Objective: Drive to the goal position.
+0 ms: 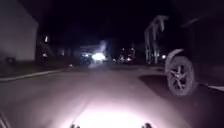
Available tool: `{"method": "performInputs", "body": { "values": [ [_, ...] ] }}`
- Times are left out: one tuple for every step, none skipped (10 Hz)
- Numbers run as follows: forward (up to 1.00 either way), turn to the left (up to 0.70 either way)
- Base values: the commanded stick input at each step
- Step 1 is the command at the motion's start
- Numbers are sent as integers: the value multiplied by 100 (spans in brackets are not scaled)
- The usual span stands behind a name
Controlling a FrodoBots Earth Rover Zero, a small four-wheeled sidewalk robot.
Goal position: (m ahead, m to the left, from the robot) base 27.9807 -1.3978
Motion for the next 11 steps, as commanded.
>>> {"method": "performInputs", "body": {
  "values": [
    [70,0],
    [70,0],
    [70,0],
    [70,0],
    [70,-29],
    [70,-35],
    [70,-35],
    [70,-22],
    [70,-3],
    [70,0],
    [70,0]
  ]
}}
